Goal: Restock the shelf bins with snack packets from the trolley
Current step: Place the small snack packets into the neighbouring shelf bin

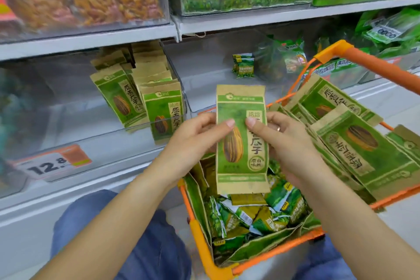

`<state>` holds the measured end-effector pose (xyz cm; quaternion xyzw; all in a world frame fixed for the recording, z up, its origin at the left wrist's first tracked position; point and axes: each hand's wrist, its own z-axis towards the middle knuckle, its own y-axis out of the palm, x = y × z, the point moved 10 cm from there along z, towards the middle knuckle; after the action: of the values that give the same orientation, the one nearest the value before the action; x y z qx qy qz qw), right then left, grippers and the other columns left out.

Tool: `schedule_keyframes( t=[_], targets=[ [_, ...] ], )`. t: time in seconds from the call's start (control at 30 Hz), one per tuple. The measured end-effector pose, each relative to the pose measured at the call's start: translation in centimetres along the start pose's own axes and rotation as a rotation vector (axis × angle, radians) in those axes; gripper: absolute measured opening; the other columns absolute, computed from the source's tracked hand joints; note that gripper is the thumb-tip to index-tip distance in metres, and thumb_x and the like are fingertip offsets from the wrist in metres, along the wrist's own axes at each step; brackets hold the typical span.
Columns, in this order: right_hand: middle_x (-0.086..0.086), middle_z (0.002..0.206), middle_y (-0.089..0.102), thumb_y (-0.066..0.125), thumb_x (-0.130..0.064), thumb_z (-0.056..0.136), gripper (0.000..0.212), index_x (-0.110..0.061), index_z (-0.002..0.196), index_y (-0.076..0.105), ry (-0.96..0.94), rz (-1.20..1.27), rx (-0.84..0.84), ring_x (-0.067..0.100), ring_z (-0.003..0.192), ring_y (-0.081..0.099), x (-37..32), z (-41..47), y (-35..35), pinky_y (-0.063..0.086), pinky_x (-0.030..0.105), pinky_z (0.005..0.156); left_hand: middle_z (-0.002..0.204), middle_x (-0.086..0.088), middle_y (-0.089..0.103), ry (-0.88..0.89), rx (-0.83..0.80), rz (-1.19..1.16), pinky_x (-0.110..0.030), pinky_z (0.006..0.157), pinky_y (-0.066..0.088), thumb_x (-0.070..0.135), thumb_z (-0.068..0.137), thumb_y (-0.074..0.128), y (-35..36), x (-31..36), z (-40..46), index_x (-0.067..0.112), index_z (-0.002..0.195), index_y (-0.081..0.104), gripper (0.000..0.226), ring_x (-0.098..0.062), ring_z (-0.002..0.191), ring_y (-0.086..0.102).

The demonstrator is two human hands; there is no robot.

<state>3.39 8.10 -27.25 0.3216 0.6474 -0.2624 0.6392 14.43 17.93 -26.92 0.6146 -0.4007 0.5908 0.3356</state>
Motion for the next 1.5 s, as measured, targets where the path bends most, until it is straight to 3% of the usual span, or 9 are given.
schedule_keyframes(
  t=[0.1,0.2,0.3,0.43,0.63,0.8,0.93,1.2,1.5],
  targets=[
    [0.004,0.075,0.073,0.068,-0.030,0.070,0.030,-0.011,0.093,0.067,-0.010,0.024,-0.082,0.015,0.064,0.068,0.2,0.7,4.4,0.056,0.026,0.056,0.088,0.002,0.074,0.030,0.110,-0.057,-0.017,0.060,0.051,0.013,0.087,0.064,-3.1,0.2,-1.3,0.012,0.108,0.068,0.021,-0.007,0.074,0.069],
    [-0.003,0.079,0.073,0.063,-0.034,0.084,0.021,-0.015,0.092,0.068,-0.080,-0.054,-0.088,0.012,0.072,0.068,-0.6,1.8,7.5,0.055,0.025,0.060,0.077,0.004,0.071,-0.019,0.303,-0.102,-0.023,0.063,0.042,0.020,0.083,0.072,-9.1,-0.7,-2.6,0.017,0.095,0.071,0.013,-0.014,0.070,0.060],
    [-0.005,0.092,0.071,0.059,-0.037,0.091,0.017,-0.022,0.097,0.064,-0.107,-0.183,-0.034,0.011,0.089,0.066,-0.6,3.8,9.1,0.055,0.035,0.080,0.077,0.003,0.070,-0.096,0.532,-0.098,-0.037,0.075,0.037,0.034,0.075,0.073,-16.9,-1.8,-3.7,0.021,0.080,0.072,0.014,-0.019,0.077,0.058],
    [-0.010,0.121,0.055,0.057,-0.035,0.094,0.035,-0.022,0.125,0.051,-0.234,-0.464,0.031,0.011,0.119,0.049,-0.2,6.9,10.9,0.036,0.027,0.099,0.059,0.008,0.067,-0.229,0.713,-0.137,-0.028,0.060,0.036,0.027,0.086,0.068,-25.3,-4.0,-2.9,0.020,0.078,0.064,0.011,-0.008,0.058,0.058],
    [0.005,0.145,0.044,0.035,-0.050,0.098,0.061,-0.014,0.146,0.031,-0.279,-0.583,0.179,0.025,0.134,0.037,1.2,10.1,11.9,0.029,0.040,0.110,0.078,-0.001,0.065,-0.261,0.774,-0.040,-0.027,0.060,0.039,0.016,0.084,0.073,-29.3,-6.0,2.8,0.014,0.090,0.062,0.013,-0.015,0.075,0.057],
    [0.006,0.142,0.049,0.023,-0.051,0.099,0.060,-0.015,0.146,0.034,-0.350,-0.726,0.233,0.031,0.133,0.037,1.5,10.3,12.0,0.021,0.042,0.111,0.111,-0.012,0.067,-0.366,0.750,0.218,-0.040,0.087,0.055,0.020,0.061,0.089,-29.7,-8.5,6.5,0.001,0.116,0.058,0.066,-0.028,0.097,0.067],
    [0.007,0.136,0.054,0.018,-0.052,0.096,0.064,-0.015,0.142,0.039,-0.352,-0.693,0.260,0.031,0.130,0.039,1.8,10.2,11.8,0.023,0.042,0.110,0.100,-0.007,0.065,-0.467,0.646,0.222,-0.034,0.070,0.053,0.011,0.071,0.084,-27.4,-9.9,6.9,0.007,0.091,0.058,0.033,-0.021,0.093,0.062],
    [0.010,0.122,0.062,0.012,-0.053,0.094,0.066,-0.016,0.134,0.049,-0.374,-0.750,0.241,0.031,0.122,0.045,2.0,10.4,12.1,0.025,0.041,0.108,0.117,-0.003,0.059,-0.295,0.692,0.487,-0.044,0.089,0.053,0.031,0.086,0.070,-27.9,-8.0,7.1,0.022,0.139,0.034,0.065,-0.027,0.102,0.059],
    [0.008,0.114,0.066,0.013,-0.051,0.096,0.062,-0.017,0.130,0.052,-0.395,-0.748,0.236,0.030,0.117,0.049,2.0,10.4,12.1,0.027,0.040,0.105,0.119,-0.006,0.062,-0.385,0.596,0.171,-0.033,0.067,0.050,0.018,0.092,0.064,-27.0,-10.1,8.0,0.010,0.127,0.047,0.040,-0.019,0.093,0.063]
  ],
)
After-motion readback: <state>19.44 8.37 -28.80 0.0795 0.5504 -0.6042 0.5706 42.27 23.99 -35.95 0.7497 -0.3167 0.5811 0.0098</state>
